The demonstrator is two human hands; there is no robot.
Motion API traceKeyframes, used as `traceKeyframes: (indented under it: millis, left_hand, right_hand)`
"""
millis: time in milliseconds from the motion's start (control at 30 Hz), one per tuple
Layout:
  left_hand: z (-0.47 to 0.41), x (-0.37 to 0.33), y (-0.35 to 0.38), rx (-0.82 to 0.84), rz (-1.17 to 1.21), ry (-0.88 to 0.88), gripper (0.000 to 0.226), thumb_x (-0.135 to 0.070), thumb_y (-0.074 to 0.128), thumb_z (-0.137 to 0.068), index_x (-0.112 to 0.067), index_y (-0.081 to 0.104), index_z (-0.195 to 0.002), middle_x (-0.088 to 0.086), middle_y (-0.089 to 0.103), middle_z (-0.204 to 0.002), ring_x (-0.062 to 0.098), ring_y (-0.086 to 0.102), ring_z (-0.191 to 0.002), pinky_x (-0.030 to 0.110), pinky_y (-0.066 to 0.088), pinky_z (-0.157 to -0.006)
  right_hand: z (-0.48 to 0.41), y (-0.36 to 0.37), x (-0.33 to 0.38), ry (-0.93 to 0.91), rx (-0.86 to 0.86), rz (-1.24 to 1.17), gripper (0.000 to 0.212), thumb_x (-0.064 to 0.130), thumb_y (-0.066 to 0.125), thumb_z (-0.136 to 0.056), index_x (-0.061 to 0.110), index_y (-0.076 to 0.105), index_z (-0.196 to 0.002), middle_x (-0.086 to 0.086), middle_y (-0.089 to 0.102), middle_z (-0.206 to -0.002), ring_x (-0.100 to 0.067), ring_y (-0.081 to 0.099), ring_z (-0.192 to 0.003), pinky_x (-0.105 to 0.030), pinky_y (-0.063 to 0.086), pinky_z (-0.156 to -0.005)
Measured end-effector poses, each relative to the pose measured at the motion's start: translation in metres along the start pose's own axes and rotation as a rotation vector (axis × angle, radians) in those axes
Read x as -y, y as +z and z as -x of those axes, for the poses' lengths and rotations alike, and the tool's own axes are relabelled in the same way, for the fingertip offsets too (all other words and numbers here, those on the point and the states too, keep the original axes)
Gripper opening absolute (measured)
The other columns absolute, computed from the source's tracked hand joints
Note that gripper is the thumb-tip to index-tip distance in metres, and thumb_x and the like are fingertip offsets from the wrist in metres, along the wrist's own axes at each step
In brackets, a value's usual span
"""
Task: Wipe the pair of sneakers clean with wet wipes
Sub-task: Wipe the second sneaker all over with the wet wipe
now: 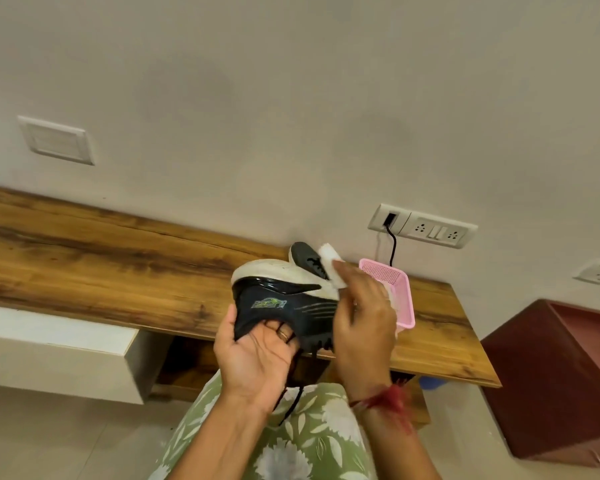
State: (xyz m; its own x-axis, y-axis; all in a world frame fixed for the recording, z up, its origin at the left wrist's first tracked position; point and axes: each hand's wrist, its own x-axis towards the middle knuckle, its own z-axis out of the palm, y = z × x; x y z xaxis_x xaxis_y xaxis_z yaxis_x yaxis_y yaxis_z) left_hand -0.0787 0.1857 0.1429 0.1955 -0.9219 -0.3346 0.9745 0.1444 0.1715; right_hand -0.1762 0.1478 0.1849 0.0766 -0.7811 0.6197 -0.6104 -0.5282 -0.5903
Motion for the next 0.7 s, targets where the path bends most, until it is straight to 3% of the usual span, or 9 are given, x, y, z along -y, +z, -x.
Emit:
traceKeyframes:
  millis: [33,100,200,267,333,400,500,567,700]
  left_hand:
    - [-0.002,0.001,0.000,0.006,-0.016,0.018,0.063,-0.048,0.043,-0.087,-0.009,0.050,-0.136,0.019,0.065,-0.115,0.032,0.059,-0.110,0.046,0.044,-0.092]
    - [0.000,0.002,0.002,-0.006,-0.035,0.013,0.056,-0.049,0.034,-0.094,-0.009,0.057,-0.126,0.019,0.067,-0.114,0.030,0.061,-0.108,0.045,0.045,-0.093]
    - [0.001,0.009,0.002,0.008,-0.050,0.008,0.052,-0.046,0.032,-0.096,-0.008,0.064,-0.109,0.012,0.070,-0.090,0.017,0.066,-0.077,0.029,0.053,-0.071]
    - [0.002,0.009,0.001,-0.007,-0.071,0.012,0.051,-0.045,0.030,-0.096,-0.008,0.065,-0.101,0.008,0.068,-0.080,0.013,0.064,-0.064,0.022,0.052,-0.060]
    - [0.003,0.003,0.003,-0.024,-0.084,0.013,0.053,-0.047,0.029,-0.096,-0.008,0.063,-0.108,0.011,0.071,-0.085,0.017,0.068,-0.072,0.029,0.054,-0.067]
    - [0.001,-0.004,0.002,-0.028,-0.051,0.011,0.055,-0.048,0.031,-0.095,-0.008,0.060,-0.119,0.015,0.071,-0.102,0.024,0.068,-0.092,0.040,0.049,-0.083]
    - [-0.002,-0.010,-0.002,-0.044,0.023,0.019,0.057,-0.049,0.033,-0.094,-0.008,0.057,-0.125,0.018,0.066,-0.119,0.030,0.060,-0.112,0.049,0.041,-0.099]
    - [-0.003,-0.012,-0.003,-0.024,0.043,0.009,0.057,-0.050,0.033,-0.094,-0.009,0.057,-0.127,0.018,0.064,-0.123,0.031,0.058,-0.116,0.051,0.038,-0.104]
    - [-0.005,-0.012,-0.003,-0.032,0.070,-0.014,0.058,-0.049,0.034,-0.093,-0.009,0.056,-0.128,0.018,0.062,-0.125,0.032,0.057,-0.116,0.052,0.040,-0.100]
  right_hand:
    - [-0.001,-0.001,-0.011,0.047,0.017,0.054,0.042,-0.007,0.055,-0.084,0.014,0.063,-0.119,0.000,0.063,-0.116,0.000,0.045,-0.108,-0.028,0.040,-0.096]
    - [-0.003,0.001,-0.021,-0.046,0.068,0.129,0.040,-0.006,0.053,-0.084,0.013,0.063,-0.119,-0.003,0.062,-0.119,-0.003,0.044,-0.112,-0.030,0.040,-0.100]
    - [0.002,0.019,-0.005,-0.302,0.223,0.224,0.038,0.010,0.043,-0.083,0.007,0.064,-0.115,-0.007,0.063,-0.116,-0.017,0.051,-0.111,-0.027,0.041,-0.096]
    - [0.003,0.027,-0.002,-0.355,0.280,0.245,0.044,0.015,0.039,-0.080,0.006,0.063,-0.115,-0.009,0.063,-0.115,-0.022,0.056,-0.109,-0.030,0.046,-0.092]
    - [0.003,0.025,-0.010,-0.349,0.299,0.260,0.046,0.015,0.037,-0.080,0.006,0.064,-0.116,-0.009,0.064,-0.116,-0.024,0.060,-0.107,-0.034,0.049,-0.089]
    - [0.005,0.019,-0.023,-0.361,0.294,0.302,0.044,0.012,0.040,-0.080,0.006,0.064,-0.117,-0.009,0.064,-0.116,-0.024,0.061,-0.106,-0.035,0.052,-0.087]
    - [0.011,0.005,-0.045,-0.365,0.291,0.372,0.049,-0.008,0.067,-0.069,0.007,0.065,-0.116,-0.008,0.065,-0.113,-0.023,0.062,-0.103,-0.034,0.051,-0.086]
    - [0.014,-0.004,-0.058,-0.347,0.301,0.407,0.061,-0.013,0.077,-0.059,0.005,0.064,-0.116,-0.010,0.065,-0.113,-0.024,0.062,-0.102,-0.033,0.049,-0.087]
    - [0.017,-0.019,-0.079,-0.274,0.272,0.450,0.060,-0.015,0.077,-0.058,0.001,0.064,-0.115,-0.014,0.065,-0.110,-0.028,0.063,-0.099,-0.033,0.045,-0.088]
